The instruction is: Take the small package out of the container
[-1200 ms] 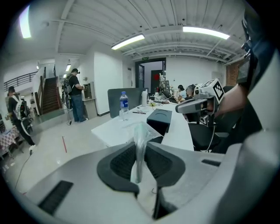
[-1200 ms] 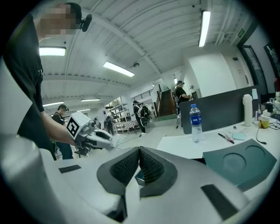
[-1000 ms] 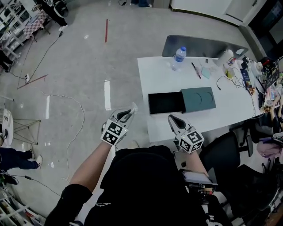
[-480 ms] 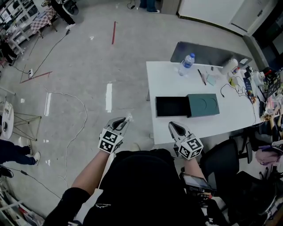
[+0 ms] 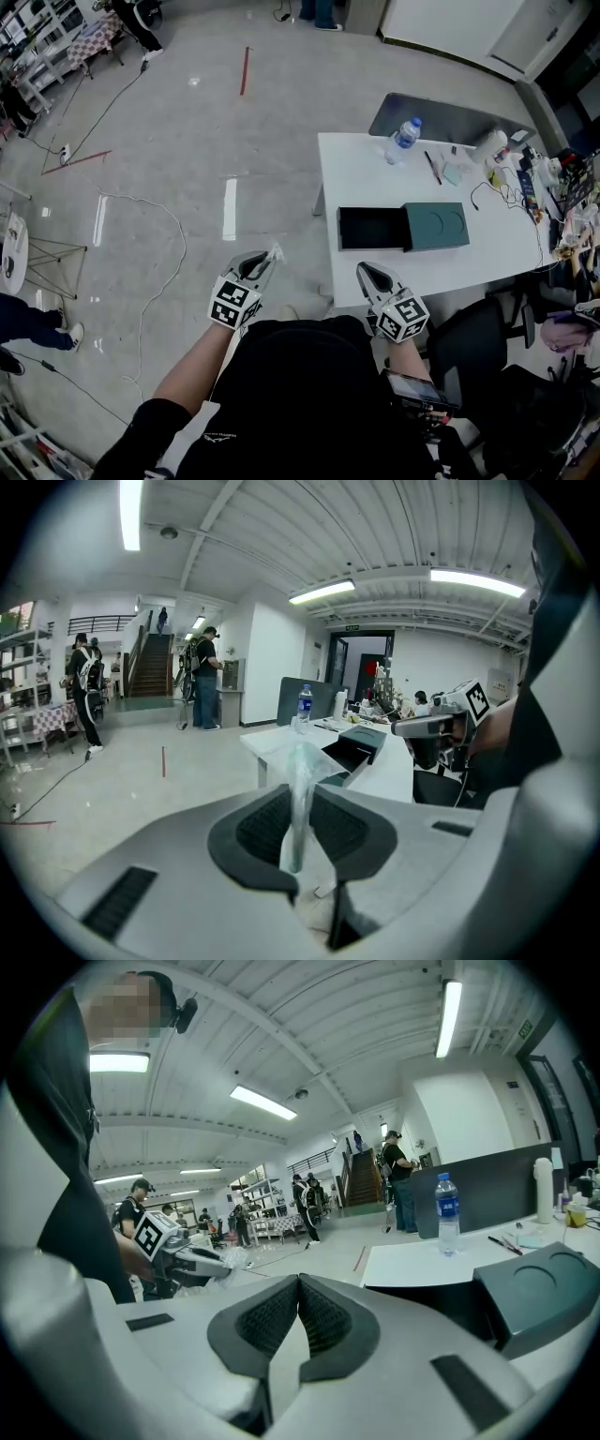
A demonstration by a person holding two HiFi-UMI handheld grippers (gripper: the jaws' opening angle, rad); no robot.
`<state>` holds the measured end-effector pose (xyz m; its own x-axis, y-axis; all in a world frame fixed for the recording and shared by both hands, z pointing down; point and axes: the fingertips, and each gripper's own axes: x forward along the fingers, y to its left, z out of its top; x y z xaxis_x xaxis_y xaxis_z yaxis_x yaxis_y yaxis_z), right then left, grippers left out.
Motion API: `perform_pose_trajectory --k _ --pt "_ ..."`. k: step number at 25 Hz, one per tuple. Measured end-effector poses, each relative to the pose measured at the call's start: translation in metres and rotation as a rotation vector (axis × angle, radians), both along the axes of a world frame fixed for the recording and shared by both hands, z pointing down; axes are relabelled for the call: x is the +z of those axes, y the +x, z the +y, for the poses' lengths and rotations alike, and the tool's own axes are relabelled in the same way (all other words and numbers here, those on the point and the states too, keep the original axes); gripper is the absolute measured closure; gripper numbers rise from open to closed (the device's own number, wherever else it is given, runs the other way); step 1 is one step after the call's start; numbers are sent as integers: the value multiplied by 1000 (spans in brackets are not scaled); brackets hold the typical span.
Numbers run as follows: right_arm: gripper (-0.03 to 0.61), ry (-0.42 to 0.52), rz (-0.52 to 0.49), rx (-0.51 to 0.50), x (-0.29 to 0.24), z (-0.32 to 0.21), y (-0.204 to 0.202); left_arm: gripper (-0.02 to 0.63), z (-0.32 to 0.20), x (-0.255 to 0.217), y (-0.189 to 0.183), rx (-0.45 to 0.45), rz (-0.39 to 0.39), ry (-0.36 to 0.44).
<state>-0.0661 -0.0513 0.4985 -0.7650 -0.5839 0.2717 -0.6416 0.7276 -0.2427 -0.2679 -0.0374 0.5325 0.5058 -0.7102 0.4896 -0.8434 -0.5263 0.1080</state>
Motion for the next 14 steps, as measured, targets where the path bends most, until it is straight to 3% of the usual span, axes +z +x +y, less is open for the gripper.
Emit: perform_pose_trajectory --k 14 --pt "552 4 11 39 0 -7 -2 546 -11 3 -1 30 30 1"
